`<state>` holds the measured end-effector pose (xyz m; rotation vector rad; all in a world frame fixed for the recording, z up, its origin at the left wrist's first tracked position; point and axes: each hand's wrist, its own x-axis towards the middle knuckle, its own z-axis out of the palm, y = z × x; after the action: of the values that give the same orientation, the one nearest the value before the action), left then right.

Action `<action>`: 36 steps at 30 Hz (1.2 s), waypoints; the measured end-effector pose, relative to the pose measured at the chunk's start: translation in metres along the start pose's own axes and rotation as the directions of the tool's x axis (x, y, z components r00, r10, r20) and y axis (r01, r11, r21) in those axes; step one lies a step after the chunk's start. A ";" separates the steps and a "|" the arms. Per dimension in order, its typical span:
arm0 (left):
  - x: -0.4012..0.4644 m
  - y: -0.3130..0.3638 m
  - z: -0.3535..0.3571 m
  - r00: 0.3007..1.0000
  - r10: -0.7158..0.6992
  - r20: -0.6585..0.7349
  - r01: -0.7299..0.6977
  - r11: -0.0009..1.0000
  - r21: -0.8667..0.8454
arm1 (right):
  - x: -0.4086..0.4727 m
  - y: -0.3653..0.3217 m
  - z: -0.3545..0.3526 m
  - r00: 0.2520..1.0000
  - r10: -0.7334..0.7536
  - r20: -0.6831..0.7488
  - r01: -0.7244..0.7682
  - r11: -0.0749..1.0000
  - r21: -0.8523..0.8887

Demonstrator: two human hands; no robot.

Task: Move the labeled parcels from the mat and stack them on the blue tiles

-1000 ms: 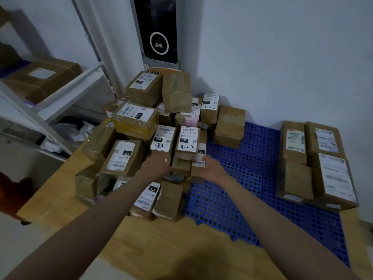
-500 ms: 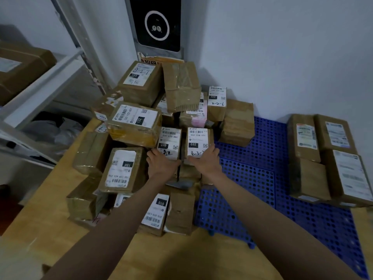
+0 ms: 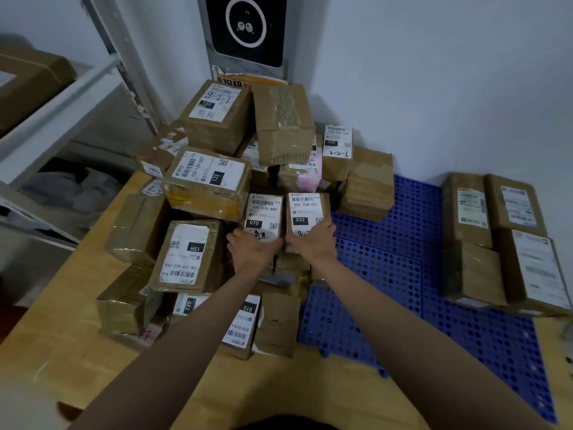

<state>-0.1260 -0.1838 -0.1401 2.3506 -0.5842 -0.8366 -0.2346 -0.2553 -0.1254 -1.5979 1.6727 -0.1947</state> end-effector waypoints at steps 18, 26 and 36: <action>-0.084 0.020 0.042 0.980 0.171 0.105 -0.179 0.981 0.069 | -0.042 0.092 -0.084 0.996 0.009 -0.093 0.004 0.990 0.138; -0.121 0.041 0.090 0.951 0.240 0.194 -0.254 0.966 0.053 | -0.048 0.159 -0.126 0.985 0.086 -0.149 -0.055 0.978 0.202; -0.149 0.102 0.154 0.926 0.320 0.203 -0.348 0.930 0.120 | -0.024 0.215 -0.200 0.974 0.126 -0.188 -0.084 0.973 0.215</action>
<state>-0.3563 -0.2322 -0.1100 2.2284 -1.1286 -0.8728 -0.5285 -0.2731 -0.1112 -1.3675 1.8208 -0.4736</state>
